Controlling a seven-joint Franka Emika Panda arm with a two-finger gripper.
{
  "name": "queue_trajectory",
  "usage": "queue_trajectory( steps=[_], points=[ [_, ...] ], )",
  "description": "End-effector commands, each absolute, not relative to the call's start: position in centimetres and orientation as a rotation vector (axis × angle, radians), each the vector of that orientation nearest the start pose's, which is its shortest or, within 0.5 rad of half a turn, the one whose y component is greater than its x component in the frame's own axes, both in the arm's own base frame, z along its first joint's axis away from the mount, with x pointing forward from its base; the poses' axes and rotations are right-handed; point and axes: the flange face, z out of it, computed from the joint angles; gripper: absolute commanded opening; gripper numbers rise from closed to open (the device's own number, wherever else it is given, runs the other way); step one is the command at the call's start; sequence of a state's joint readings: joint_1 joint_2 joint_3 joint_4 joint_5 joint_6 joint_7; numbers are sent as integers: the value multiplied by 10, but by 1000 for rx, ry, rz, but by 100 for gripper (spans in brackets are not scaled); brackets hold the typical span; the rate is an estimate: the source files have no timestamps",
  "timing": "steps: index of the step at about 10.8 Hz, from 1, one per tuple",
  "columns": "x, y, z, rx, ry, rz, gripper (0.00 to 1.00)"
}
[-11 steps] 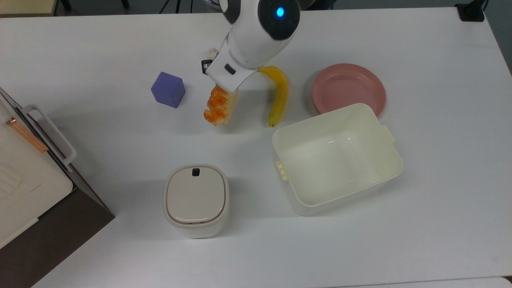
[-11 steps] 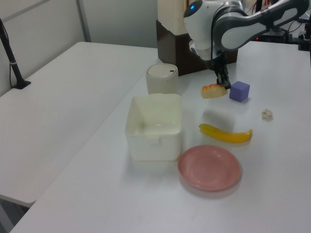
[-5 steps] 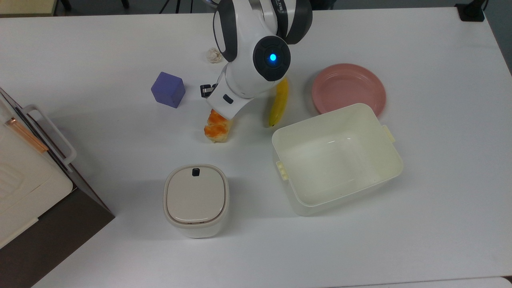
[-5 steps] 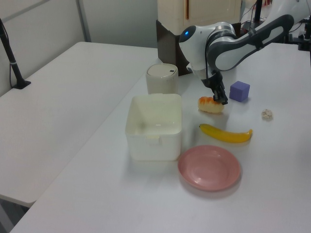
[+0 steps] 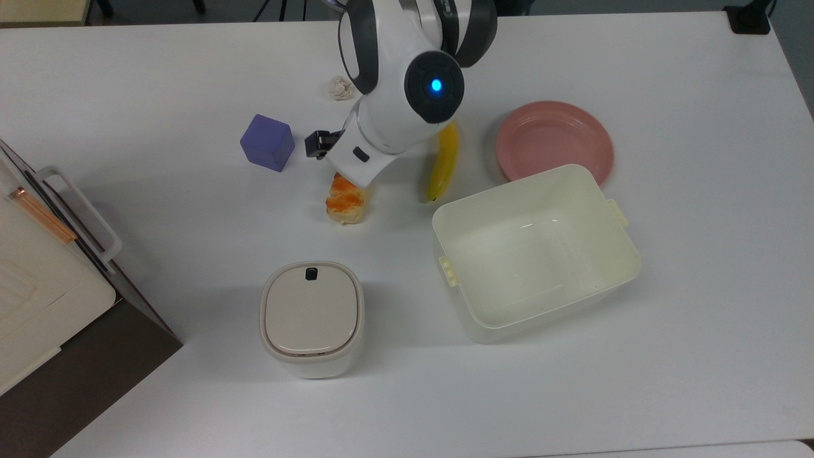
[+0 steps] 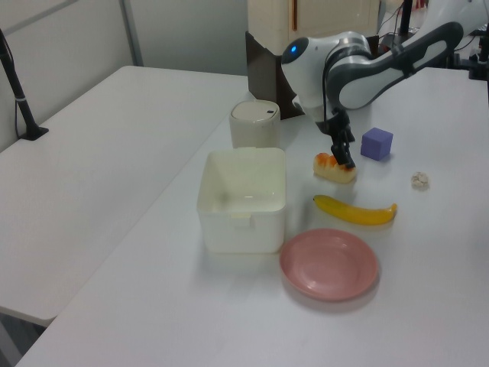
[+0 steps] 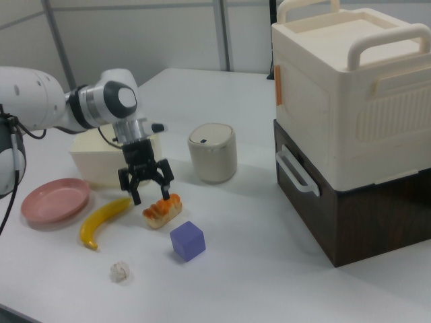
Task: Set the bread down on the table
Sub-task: 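Lower the bread roll onto the table and open the gripper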
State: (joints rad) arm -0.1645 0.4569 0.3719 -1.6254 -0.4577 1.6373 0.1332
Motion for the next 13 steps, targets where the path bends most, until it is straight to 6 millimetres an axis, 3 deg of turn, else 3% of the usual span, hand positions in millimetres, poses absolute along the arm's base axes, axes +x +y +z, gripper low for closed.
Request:
queue_trajectory(
  steps=[1, 4, 6, 9, 11, 13],
  points=[
    [627, 25, 459, -3474, -8, 276, 100],
    [617, -31, 571, -3241, 333, 3, 100],
    [598, -39, 616, -3156, 397, -105, 100],
    [562, -55, 658, -3110, 416, -134, 100],
    [551, -62, 669, -3086, 454, -145, 100],
    [547, -76, 665, -3022, 507, -121, 100]
  ],
)
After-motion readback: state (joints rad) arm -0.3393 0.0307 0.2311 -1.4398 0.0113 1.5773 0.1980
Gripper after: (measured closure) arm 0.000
